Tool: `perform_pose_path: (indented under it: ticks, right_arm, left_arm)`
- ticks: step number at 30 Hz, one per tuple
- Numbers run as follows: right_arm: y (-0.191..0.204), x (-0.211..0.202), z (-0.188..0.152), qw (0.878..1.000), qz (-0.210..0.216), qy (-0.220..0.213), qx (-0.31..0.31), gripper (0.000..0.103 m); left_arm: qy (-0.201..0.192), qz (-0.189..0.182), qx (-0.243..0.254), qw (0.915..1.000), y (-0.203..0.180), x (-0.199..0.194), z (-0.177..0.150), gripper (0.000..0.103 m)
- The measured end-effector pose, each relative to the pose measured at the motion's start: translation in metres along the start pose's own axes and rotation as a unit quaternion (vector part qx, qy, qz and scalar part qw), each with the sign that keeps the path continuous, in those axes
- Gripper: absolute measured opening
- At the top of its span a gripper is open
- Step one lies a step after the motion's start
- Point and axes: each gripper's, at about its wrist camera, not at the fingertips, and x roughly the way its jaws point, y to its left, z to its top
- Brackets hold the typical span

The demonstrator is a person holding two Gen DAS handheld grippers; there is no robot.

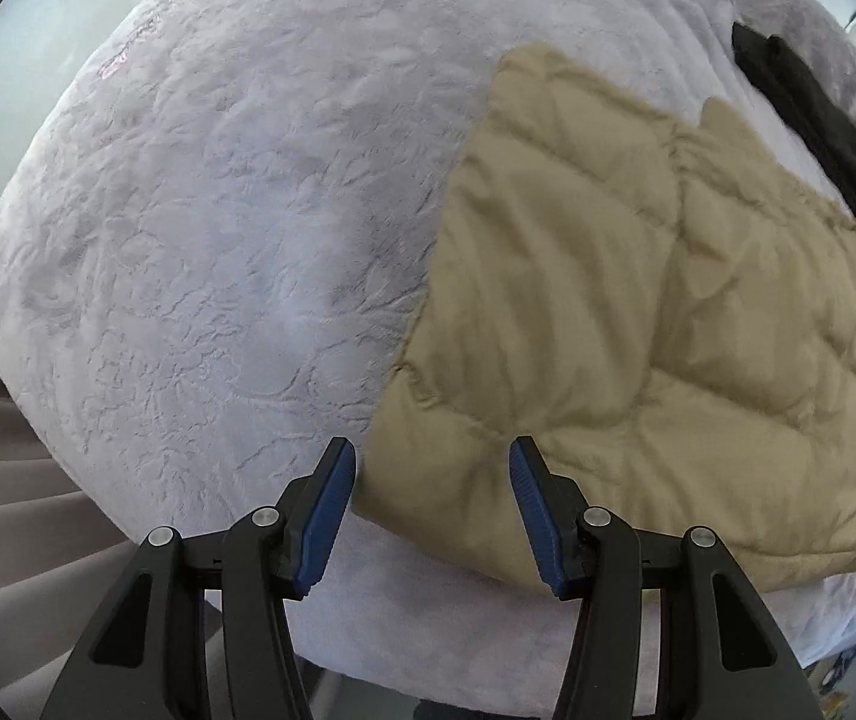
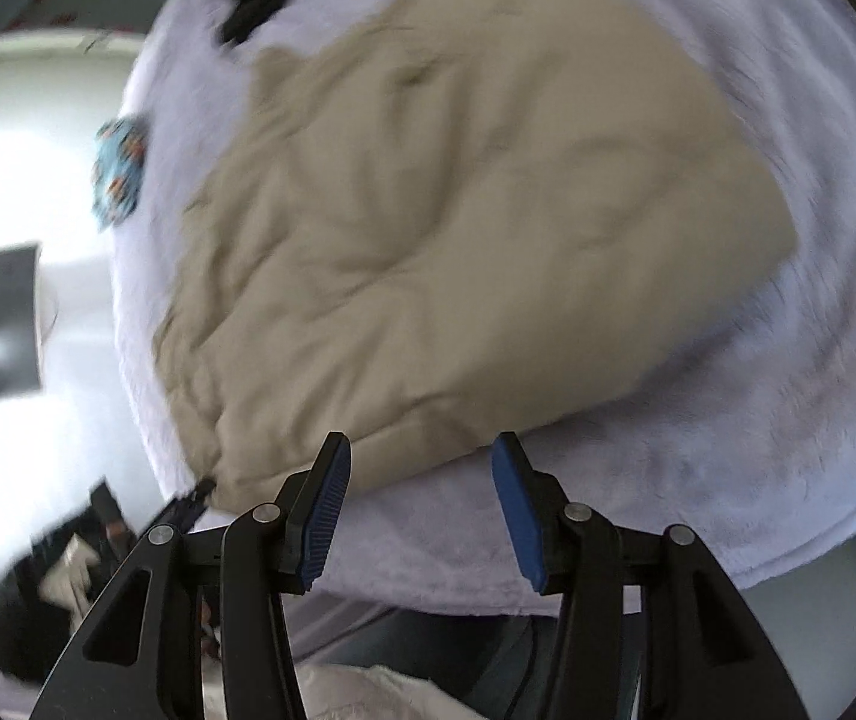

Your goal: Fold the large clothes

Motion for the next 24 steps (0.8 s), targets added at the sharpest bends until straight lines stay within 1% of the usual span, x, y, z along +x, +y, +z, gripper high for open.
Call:
perform_pose_path:
  ticks: [3,4,6,7,9,11,13,14,15,16,18,19,20,22,24]
  right_arm:
    - [0.030,0.002,0.010,0.998,-0.007,0.007,-0.056,0.055]
    - [0.037,0.004,0.012,0.998,-0.008,0.009,-0.068,0.055]
    - [0.057,0.013,0.021,0.996,-0.006,0.017,-0.085,0.058]
    - [0.058,0.016,0.021,0.996,-0.003,0.020,-0.088,0.059]
    - [0.067,0.027,0.026,0.995,-0.001,0.032,-0.094,0.059]
    - [0.079,0.039,0.028,0.994,-0.009,0.039,-0.101,0.059]
    - [0.091,0.050,0.028,0.993,-0.017,0.041,-0.108,0.063]
    - [0.097,0.054,0.026,0.993,-0.022,0.040,-0.111,0.070]
    - [0.102,0.058,0.025,0.993,-0.027,0.035,-0.114,0.072]
    - [0.105,0.063,0.023,0.992,-0.030,0.030,-0.116,0.072]
    - [0.113,0.070,0.019,0.992,-0.043,0.025,-0.114,0.072]
    - [0.107,0.069,0.014,0.993,-0.046,0.022,-0.109,0.072]
    - [0.110,0.071,0.012,0.993,-0.046,0.020,-0.103,0.073]
    - [0.110,0.075,0.008,0.995,-0.047,0.014,-0.089,0.080]
    - [0.114,0.080,0.003,0.996,-0.051,0.007,-0.077,0.082]
  left_arm:
    - [-0.014,0.003,-0.013,0.9998,-0.008,-0.017,0.000,0.055]
    - [-0.016,-0.001,-0.015,0.9998,-0.010,-0.020,0.000,0.055]
    - [-0.022,-0.008,-0.018,0.9996,-0.017,-0.033,-0.002,0.055]
    - [-0.024,-0.010,-0.016,0.9995,-0.017,-0.036,0.000,0.055]
    - [-0.026,-0.012,-0.007,0.9995,-0.024,-0.044,-0.003,0.055]
    - [-0.017,-0.016,0.010,0.9997,-0.029,-0.047,-0.004,0.055]
    - [-0.008,-0.021,0.027,0.9994,-0.035,-0.046,-0.007,0.055]
    - [-0.007,-0.022,0.036,0.9991,-0.036,-0.043,-0.006,0.073]
    - [-0.009,-0.023,0.049,0.9985,-0.038,-0.042,-0.004,0.087]
    - [-0.015,-0.024,0.055,0.9981,-0.040,-0.043,-0.003,0.103]
    - [-0.026,-0.030,0.074,0.9965,-0.042,-0.043,0.001,0.103]
    - [-0.021,-0.037,0.088,0.9952,-0.042,-0.041,0.005,0.103]
    - [-0.016,-0.040,0.098,0.9943,-0.043,-0.038,0.008,0.103]
    - [-0.011,-0.043,0.113,0.9926,-0.041,-0.032,0.014,0.103]
    - [-0.005,-0.048,0.124,0.9911,-0.039,-0.027,0.019,0.103]
